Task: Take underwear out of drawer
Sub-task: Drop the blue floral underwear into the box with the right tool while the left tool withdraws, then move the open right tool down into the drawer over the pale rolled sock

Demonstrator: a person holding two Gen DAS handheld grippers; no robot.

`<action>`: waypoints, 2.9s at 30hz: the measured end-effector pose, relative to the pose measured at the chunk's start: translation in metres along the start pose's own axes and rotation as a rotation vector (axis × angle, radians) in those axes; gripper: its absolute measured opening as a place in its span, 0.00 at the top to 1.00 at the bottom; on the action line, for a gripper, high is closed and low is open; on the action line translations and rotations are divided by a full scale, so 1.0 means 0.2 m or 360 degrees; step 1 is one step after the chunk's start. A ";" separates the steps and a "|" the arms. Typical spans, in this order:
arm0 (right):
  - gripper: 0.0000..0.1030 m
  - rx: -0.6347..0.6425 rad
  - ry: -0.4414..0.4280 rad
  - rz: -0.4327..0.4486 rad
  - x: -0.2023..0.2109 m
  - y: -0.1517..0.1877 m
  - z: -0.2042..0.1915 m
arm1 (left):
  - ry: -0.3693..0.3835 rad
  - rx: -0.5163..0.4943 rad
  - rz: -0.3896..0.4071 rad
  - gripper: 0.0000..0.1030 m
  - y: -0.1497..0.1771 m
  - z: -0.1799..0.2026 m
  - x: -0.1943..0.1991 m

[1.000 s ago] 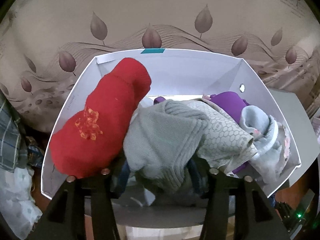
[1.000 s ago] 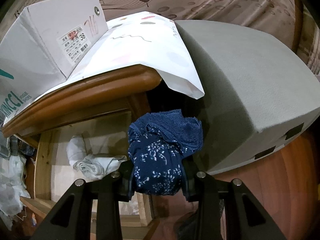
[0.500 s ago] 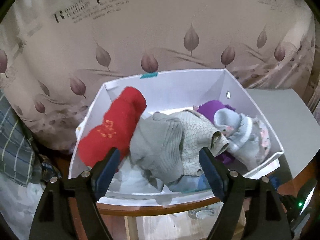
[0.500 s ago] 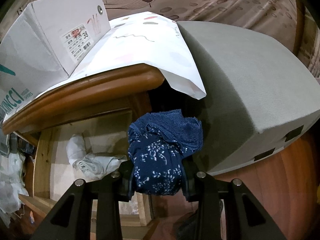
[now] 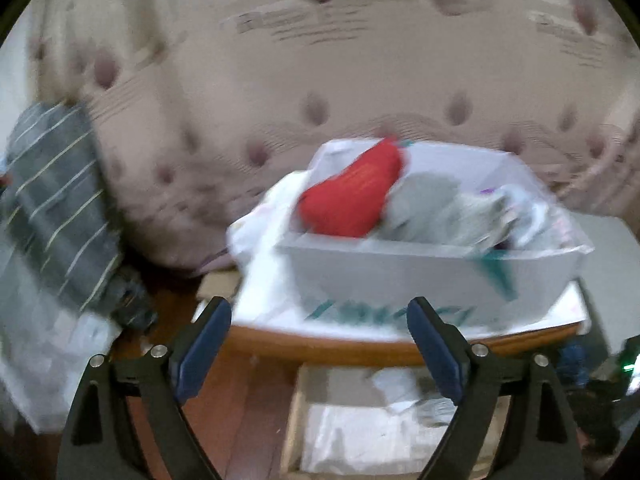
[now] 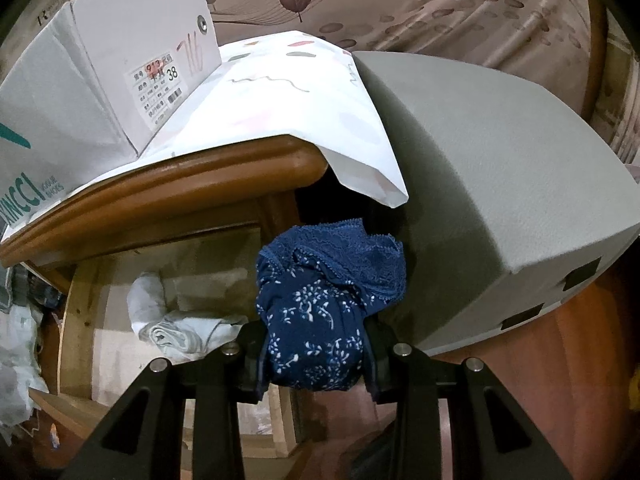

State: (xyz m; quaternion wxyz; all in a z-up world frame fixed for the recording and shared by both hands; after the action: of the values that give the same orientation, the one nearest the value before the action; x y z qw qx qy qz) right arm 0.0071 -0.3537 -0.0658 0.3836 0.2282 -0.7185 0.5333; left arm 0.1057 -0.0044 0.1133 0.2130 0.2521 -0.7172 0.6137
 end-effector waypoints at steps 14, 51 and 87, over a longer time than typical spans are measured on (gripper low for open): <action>0.66 0.0185 -0.0006 0.0143 0.04 -0.03 -0.11 | -0.0303 0.0319 -0.0362 0.15 0.58 -0.35 -0.47; 0.66 0.0608 -0.0193 0.0138 0.43 -1.15 -0.93 | -0.0548 0.0596 -0.0513 0.11 0.69 -0.79 -0.54; 0.37 0.1402 -0.0454 -0.0119 0.52 -0.24 -0.90 | -0.0538 0.0651 -0.0520 0.11 0.68 -0.82 -0.56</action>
State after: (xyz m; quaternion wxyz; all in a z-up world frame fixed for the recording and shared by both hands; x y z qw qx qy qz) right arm 0.0347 -0.1915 0.0697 0.1664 0.4663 -0.4605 0.7368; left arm 0.1082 0.1858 -0.0347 0.1313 0.5002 -0.5542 0.6523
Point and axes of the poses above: each gripper's, at about its wrist camera, not at the fingertips, and x roughly against the way its jaws point, z to its right, y to its underside, the point moved 8 cm from there along -x, roughly the way its jaws point, and after that the axes turned 6 degrees about -y, right-handed, at the moved point
